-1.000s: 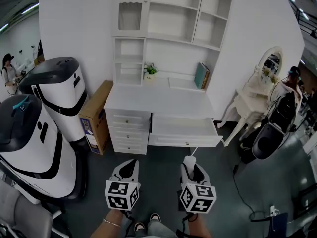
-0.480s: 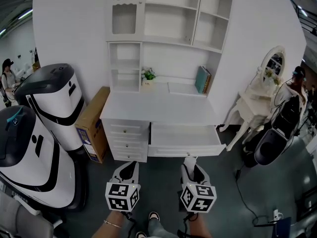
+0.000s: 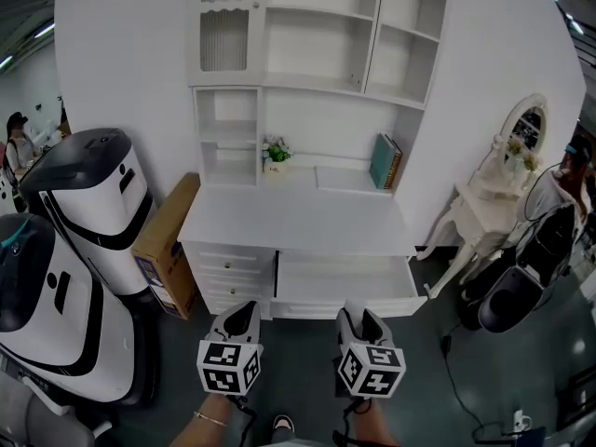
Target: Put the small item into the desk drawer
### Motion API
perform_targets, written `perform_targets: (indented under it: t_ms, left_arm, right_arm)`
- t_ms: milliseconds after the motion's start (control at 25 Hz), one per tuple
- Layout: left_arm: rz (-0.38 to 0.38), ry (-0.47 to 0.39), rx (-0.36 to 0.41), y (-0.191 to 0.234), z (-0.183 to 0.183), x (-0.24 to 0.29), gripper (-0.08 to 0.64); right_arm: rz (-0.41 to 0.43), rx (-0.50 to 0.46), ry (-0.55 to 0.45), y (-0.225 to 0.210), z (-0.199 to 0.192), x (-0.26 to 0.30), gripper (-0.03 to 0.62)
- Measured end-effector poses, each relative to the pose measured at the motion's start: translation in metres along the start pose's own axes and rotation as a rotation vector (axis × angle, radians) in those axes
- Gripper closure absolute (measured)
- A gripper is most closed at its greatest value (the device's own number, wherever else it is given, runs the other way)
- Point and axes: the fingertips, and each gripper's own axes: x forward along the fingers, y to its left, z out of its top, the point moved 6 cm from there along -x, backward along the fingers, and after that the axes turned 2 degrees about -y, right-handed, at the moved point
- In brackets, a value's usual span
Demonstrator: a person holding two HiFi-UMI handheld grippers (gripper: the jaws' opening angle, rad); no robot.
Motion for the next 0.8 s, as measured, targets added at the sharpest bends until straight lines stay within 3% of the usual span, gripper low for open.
perform_targets:
  t_ms: [480,800]
  left_arm:
    - [0.029,0.007,0.028,-0.004,0.015,0.058,0.561]
    - [0.029,0.029,0.007,0.012,0.013,0.093,0.561]
  right_arm:
    - [0.033,0.01,0.004,-0.038,0.021,0.054,0.416]
    - [0.023,0.007,0.037,-0.047,0.021,0.089,0.416]
